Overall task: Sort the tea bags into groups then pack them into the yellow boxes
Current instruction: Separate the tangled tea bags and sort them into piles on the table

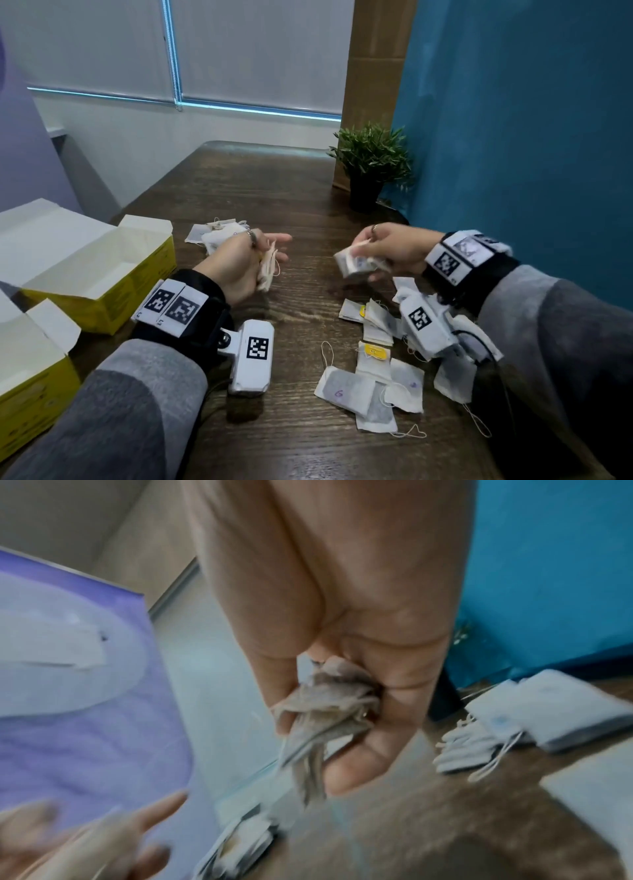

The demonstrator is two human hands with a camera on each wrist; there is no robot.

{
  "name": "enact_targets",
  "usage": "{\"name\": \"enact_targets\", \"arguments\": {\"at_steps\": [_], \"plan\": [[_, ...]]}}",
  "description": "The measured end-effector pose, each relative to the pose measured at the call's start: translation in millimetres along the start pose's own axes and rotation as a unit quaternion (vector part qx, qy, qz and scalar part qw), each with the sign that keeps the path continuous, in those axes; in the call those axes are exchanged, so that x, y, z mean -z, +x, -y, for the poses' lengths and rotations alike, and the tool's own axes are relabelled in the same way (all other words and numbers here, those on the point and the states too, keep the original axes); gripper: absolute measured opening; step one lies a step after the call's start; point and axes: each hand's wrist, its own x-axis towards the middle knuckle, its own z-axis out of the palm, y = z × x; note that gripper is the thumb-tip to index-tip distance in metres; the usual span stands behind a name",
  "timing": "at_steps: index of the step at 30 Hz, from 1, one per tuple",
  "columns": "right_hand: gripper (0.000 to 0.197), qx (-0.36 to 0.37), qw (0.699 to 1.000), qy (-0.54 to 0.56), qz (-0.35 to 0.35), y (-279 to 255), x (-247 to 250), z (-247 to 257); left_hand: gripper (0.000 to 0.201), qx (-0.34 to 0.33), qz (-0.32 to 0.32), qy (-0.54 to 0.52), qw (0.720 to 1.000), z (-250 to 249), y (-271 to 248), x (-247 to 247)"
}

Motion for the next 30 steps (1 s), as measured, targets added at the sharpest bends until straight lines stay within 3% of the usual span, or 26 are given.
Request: {"name": "enact_targets", "arguments": {"at_steps": [3,6,9,11,15,19,21,24,28,30], "plan": [[0.017,-0.009,0.989,0.049,-0.138,15.3,41.3,-11.4,0.047,-0.029,-0.055,0.013,0.998,-8.2,5.5,1.3],[0.023,-0.018,0.968,-0.029,-0.249,32.5,77.8,-31.6,0.052,-0.072,-0.112,0.083,0.988,-25.0,21.6,2.6],[0.028,-0.044,0.943,-0.095,-0.315,40.8,98.7,-49.4,0.050,-0.093,-0.174,0.145,0.970,-43.7,46.7,19.2],[0.028,-0.079,0.945,-0.112,-0.297,44.0,104.7,-57.7,0.049,-0.095,-0.206,0.218,0.949,-49.1,66.2,37.1],[0.019,-0.128,0.963,-0.150,-0.182,55.0,106.2,-68.3,0.050,-0.046,-0.239,0.330,0.912,-54.7,90.9,58.8],[0.019,-0.121,0.965,-0.176,-0.152,62.9,101.6,-74.3,0.050,0.007,-0.224,0.367,0.903,-46.6,107.3,67.5],[0.020,-0.121,0.962,-0.184,-0.162,62.0,98.6,-72.0,0.048,0.022,-0.223,0.415,0.882,-41.3,109.8,67.6],[0.021,-0.111,0.953,-0.219,-0.177,54.9,94.2,-60.2,0.056,0.024,-0.221,0.521,0.824,-41.7,105.4,61.0],[0.031,-0.073,0.943,-0.276,-0.172,36.5,88.4,-39.4,0.059,0.006,-0.220,0.679,0.701,-47.6,90.5,36.7],[0.023,-0.065,0.963,-0.222,-0.141,21.4,82.9,-28.9,0.053,-0.049,-0.185,0.706,0.681,-45.7,73.1,6.3]]}}
